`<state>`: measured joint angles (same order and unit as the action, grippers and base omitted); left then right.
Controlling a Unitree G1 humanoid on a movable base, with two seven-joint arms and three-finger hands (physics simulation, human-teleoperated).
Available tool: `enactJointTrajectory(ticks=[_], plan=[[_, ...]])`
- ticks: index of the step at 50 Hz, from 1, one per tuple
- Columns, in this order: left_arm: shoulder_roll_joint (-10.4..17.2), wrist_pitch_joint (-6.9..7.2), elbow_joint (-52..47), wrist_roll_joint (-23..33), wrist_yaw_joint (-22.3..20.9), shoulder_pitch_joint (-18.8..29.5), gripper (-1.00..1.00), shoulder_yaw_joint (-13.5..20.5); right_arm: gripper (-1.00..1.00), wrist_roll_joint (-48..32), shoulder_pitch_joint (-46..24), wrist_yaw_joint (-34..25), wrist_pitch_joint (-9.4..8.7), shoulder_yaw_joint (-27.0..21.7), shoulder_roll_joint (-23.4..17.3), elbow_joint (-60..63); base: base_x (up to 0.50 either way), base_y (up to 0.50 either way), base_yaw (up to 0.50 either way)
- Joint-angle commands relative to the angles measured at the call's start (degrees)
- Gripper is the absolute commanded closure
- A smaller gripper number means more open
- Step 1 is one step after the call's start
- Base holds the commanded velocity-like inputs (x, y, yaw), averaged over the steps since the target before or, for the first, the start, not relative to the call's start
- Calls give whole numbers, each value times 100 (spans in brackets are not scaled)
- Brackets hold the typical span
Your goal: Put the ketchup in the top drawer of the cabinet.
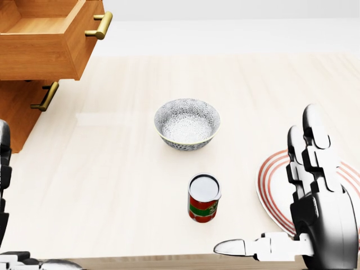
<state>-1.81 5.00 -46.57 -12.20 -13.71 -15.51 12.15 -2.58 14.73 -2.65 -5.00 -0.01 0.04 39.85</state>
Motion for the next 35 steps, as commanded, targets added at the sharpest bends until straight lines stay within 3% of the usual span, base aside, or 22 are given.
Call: enactJointTrajectory(ticks=[1,2,3,5,35], plan=[[-226,0,-1055,-482,-327,-191,-100,645,-100,-434,516,-14,0,283,-44,1179,48,0,0],[-242,0,-1049,-458,-345,-188,-100,642,-100,-444,513,-19,0,281,-45,1174,50,0,0],[-242,0,-1236,-765,-354,-163,-100,932,-100,-513,536,-23,0,319,-65,1136,50,0,0],[-263,0,-1263,-784,-379,-144,-100,983,-100,-523,543,-35,0,317,-63,1130,50,0,0],[-325,0,-1249,-753,-452,-94,-100,1049,-100,-519,517,-77,0,221,-22,993,50,0,0]])
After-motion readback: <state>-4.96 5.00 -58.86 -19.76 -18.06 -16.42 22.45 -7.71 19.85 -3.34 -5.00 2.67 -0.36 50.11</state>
